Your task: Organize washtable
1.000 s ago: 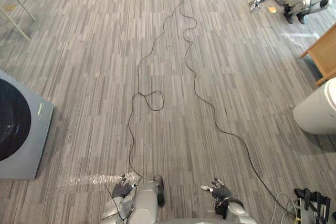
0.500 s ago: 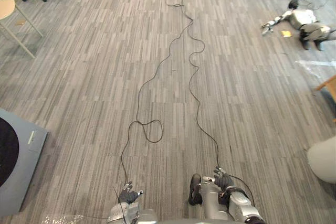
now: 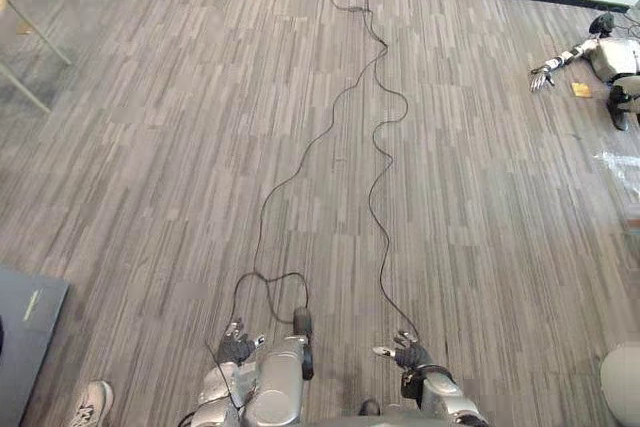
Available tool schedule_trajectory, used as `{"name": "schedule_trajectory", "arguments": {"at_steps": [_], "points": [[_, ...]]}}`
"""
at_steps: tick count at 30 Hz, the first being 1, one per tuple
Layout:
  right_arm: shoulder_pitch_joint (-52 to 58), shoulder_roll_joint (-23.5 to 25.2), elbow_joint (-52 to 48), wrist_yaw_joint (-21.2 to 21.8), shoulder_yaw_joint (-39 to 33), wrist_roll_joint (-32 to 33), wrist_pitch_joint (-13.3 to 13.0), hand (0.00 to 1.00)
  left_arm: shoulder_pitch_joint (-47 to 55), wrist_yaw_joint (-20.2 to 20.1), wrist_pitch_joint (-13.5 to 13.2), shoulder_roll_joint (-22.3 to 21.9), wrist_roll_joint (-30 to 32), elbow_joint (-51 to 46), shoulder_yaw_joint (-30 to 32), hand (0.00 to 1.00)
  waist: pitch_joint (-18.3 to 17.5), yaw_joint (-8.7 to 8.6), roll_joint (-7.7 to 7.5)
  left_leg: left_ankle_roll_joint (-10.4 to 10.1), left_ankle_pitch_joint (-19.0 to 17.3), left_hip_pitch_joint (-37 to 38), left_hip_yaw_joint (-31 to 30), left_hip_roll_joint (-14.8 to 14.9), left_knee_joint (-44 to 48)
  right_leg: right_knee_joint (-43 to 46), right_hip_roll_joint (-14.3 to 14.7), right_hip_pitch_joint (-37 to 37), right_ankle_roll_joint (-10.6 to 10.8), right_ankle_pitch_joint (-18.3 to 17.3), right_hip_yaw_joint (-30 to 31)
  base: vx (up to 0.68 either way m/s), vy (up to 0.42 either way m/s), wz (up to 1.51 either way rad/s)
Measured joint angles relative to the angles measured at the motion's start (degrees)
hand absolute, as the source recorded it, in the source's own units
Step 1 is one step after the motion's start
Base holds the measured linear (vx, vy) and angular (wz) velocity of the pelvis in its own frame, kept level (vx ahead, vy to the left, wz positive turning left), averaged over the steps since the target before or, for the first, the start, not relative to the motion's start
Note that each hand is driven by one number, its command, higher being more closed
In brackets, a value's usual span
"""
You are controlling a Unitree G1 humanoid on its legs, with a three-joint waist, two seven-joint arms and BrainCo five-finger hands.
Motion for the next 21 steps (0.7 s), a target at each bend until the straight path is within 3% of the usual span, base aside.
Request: {"name": "schedule_trajectory", "arguments": {"at_steps": [1,2,3,4,5,6,8,10,11,12,13,14,15,16,17,18,19,20,21], "points": [[0.6,0.1,0.1,0.0,0.0,0.0,0.0,0.00,-0.1,0.1,0.1,0.2,-0.1,0.0,-0.1,0.00,0.0,-0.02,-0.36,0.4,-2.3,1.3,0.2,-0.2,1.6,7.3,-0.9,-1.7,0.8,0.0,0.7,0.64,0.286,0.06],[1.3,0.1,0.1,0.1,0.0,0.0,0.2,0.00,-0.1,0.2,0.3,0.7,-0.1,0.2,-0.9,0.00,0.0,-0.20,-0.80,1.3,-5.0,3.7,0.4,-0.6,2.7,17.6,-2.6,-4.8,3.6,1.8,1.6,0.53,0.218,-0.03],[1.5,0.3,-0.3,0.2,0.0,-0.1,0.2,0.00,0.0,0.3,0.6,1.5,0.0,0.3,-2.2,0.00,0.1,-0.21,-1.28,1.9,-8.0,7.1,0.5,-1.0,3.2,30.4,-4.7,-8.8,4.6,5.4,1.8,0.53,0.202,-0.04],[1.5,0.2,-0.6,0.2,0.0,-0.2,0.2,0.00,0.0,0.5,0.7,1.7,-0.1,0.6,-2.7,0.00,0.1,-0.41,-1.34,2.2,-9.1,9.1,0.4,-1.1,3.2,35.9,-5.7,-10.6,4.1,5.0,1.1,0.53,0.168,-0.02],[1.2,0.2,-0.7,0.3,0.0,-0.5,0.1,0.00,0.3,0.8,1.0,1.6,0.0,0.7,-3.3,0.00,0.3,-0.88,-0.86,2.7,-10.6,13.1,0.2,-1.1,2.0,42.7,-6.6,-13.5,2.1,3.5,-0.9,0.52,0.133,0.05],[1.0,0.2,-1.0,0.4,0.1,-0.6,0.1,0.00,0.7,1.1,1.0,1.6,0.1,0.8,-3.5,0.00,0.4,-1.34,-0.56,2.8,-11.2,16.2,0.0,-0.9,0.2,44.0,-6.7,-15.6,0.8,2.2,-2.8,0.52,0.115,0.04],[0.5,0.0,-1.6,0.8,0.4,-0.8,-0.1,0.00,0.6,1.1,1.1,1.6,0.4,2.3,-3.6,0.00,0.7,-1.67,-0.07,3.1,-11.4,22.9,0.0,0.1,-4.6,37.7,-5.4,-19.6,-0.7,-1.9,-8.1,0.49,0.063,-0.02],[0.4,-0.6,-2.4,1.1,0.7,-1.1,-0.6,0.00,0.2,1.0,1.2,1.4,0.5,3.0,-3.7,0.00,1.1,-2.05,0.57,3.4,-11.5,26.7,-0.2,1.2,-7.9,25.0,-2.2,-24.3,-0.9,-2.7,-10.4,0.46,0.034,0.01],[-0.1,-1.0,-2.7,1.1,1.2,-1.1,-0.8,0.00,0.1,1.1,1.2,1.3,0.5,3.2,-4.0,0.00,1.2,-2.45,0.65,3.4,-11.5,28.0,-0.3,1.5,-9.4,15.2,-0.4,-26.0,-0.2,-0.3,-10.3,0.47,-0.002,0.24],[-0.3,-1.5,-2.7,1.1,1.5,-1.1,-0.8,0.00,0.1,1.1,1.1,1.4,0.9,3.6,-4.1,0.00,1.2,-3.40,0.44,2.9,-11.8,30.1,-0.4,1.1,-11.3,2.6,0.7,-27.5,1.5,4.6,-9.7,0.48,-0.021,0.40],[-0.3,-1.6,-2.8,1.0,1.5,-1.1,-0.9,0.00,0.1,1.1,1.1,1.5,1.9,3.9,-4.1,0.00,1.2,-3.72,0.08,1.6,-12.5,32.2,-0.5,0.2,-12.3,-2.6,0.5,-28.5,2.5,7.5,-9.0,0.50,-0.060,0.52],[-0.3,-1.8,-2.7,0.9,1.3,-1.1,-0.8,0.00,0.9,1.1,1.1,1.6,2.7,4.1,-4.1,0.00,1.0,-3.95,-0.18,-1.7,-14.8,35.3,-1.0,-0.6,-12.2,-3.4,0.2,-29.1,2.0,8.6,-6.5,0.69,-0.134,0.64],[0.3,-1.9,-2.9,1.0,1.6,-1.1,-0.5,0.00,2.3,1.1,1.0,1.8,3.4,4.2,-3.8,0.00,0.0,-4.82,-0.34,-1.9,-17.3,37.5,-3.1,-0.9,-10.1,-1.3,0.7,-28.8,-1.3,10.9,-3.2,0.59,-0.123,0.64],[0.2,-2.1,-3.0,1.1,1.5,-1.1,-0.5,0.00,2.7,1.1,1.0,1.4,4.0,4.2,-3.7,0.00,-0.5,-4.94,0.26,-2.7,-18.1,37.5,-4.7,-0.5,-7.8,1.0,1.2,-29.0,-2.3,12.7,-2.9,0.64,-0.136,0.68],[0.4,-2.3,-2.9,1.2,0.8,-1.2,-0.5,0.00,2.9,1.0,0.9,0.5,4.3,4.3,-2.9,0.00,-1.0,-4.88,1.67,-3.3,-18.1,33.8,-6.7,1.5,2.6,3.7,1.2,-28.4,-4.1,14.4,-4.1,0.51,-0.152,0.54],[0.6,-2.6,-3.2,1.3,0.3,-1.1,-0.2,0.00,3.0,1.0,0.9,-0.5,4.4,4.1,-2.1,0.00,-1.8,-4.78,2.70,-6.3,-16.3,29.8,-7.3,3.5,13.4,3.9,2.0,-26.6,-4.5,15.4,-5.8,0.77,-0.218,0.39],[0.7,-3.7,-4.4,1.2,0.4,-1.1,0.3,0.00,3.3,1.0,1.0,-2.1,4.6,3.6,-0.6,0.00,-1.7,-4.53,6.71,-10.9,-9.7,24.5,-7.1,8.3,26.8,3.2,5.0,-23.5,-5.4,13.0,-7.1,0.64,-0.180,0.09],[0.8,-4.0,-4.8,1.2,0.5,-1.1,0.4,0.00,3.5,1.0,1.0,-3.1,4.5,3.3,0.2,0.00,-1.8,-4.35,8.18,-10.7,-4.3,22.1,-6.4,10.5,32.4,2.1,6.8,-21.9,-5.9,12.1,-6.9,0.77,-0.105,-0.29],[0.7,-3.7,-4.7,1.1,0.9,-1.0,0.5,0.00,3.7,1.0,1.0,-3.8,4.4,2.6,1.0,0.00,-1.6,-3.70,9.00,-9.9,-1.5,17.5,-4.3,14.2,41.2,-0.7,9.0,-18.5,-6.5,11.2,-6.0,0.76,-0.058,-0.41]]}}
